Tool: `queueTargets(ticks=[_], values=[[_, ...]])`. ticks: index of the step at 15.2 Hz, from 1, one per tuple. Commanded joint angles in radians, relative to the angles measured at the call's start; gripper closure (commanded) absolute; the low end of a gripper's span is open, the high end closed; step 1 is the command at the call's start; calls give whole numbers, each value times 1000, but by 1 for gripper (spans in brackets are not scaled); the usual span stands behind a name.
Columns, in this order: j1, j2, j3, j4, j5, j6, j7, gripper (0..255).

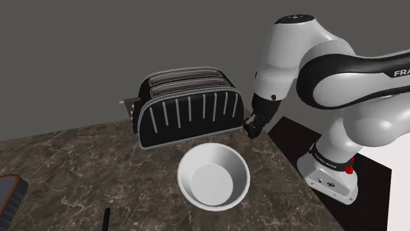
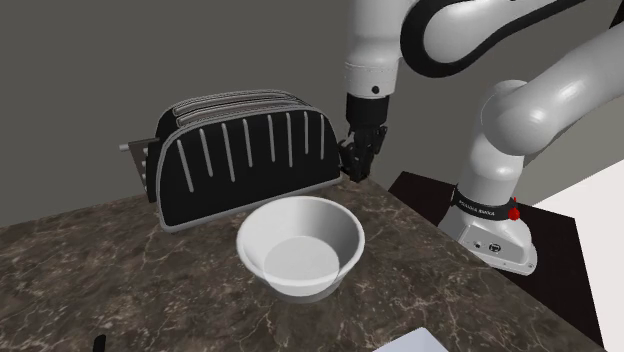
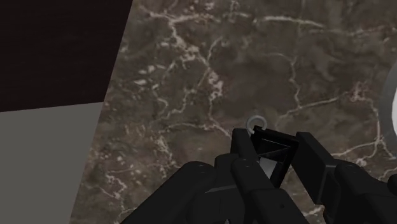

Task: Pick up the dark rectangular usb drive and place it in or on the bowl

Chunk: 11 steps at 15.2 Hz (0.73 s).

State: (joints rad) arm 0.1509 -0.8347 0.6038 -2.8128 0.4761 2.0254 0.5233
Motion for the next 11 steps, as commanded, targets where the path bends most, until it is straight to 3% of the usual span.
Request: queueTargets(ticks=[1, 11], values=[[-1, -16, -14, 18, -11, -34, 1, 255], [-15, -60, -74, 121, -65, -180, 7, 255]])
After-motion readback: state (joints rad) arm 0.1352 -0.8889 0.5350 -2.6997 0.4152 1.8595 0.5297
